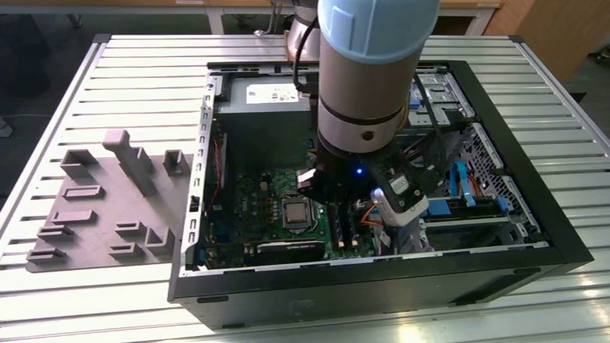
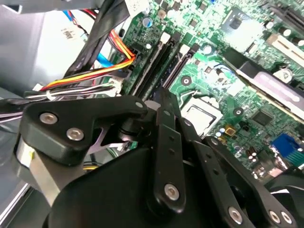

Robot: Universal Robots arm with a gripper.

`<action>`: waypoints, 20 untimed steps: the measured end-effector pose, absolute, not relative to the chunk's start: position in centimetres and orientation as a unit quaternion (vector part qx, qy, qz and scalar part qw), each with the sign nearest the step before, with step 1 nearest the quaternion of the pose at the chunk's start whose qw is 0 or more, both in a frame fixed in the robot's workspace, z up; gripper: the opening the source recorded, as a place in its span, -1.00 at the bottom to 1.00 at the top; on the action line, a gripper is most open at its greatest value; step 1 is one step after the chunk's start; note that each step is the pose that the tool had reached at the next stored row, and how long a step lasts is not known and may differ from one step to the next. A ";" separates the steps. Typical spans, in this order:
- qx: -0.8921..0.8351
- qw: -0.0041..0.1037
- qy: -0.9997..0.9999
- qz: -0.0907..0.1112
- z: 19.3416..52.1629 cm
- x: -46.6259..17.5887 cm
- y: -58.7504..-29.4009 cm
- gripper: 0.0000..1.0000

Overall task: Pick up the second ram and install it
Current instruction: 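Press down the second ram until it locks into place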

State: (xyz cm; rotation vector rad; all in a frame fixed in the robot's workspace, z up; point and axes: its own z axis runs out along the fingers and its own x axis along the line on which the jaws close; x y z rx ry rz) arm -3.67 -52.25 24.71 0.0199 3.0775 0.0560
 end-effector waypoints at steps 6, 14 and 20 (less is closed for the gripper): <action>0.007 0.032 0.999 0.018 24.7 -3.7 -52.0 -0.79; 0.007 0.032 0.999 0.018 24.7 -3.7 -50.5 -0.79; 0.006 0.032 0.999 0.018 24.7 -3.7 -50.2 -0.79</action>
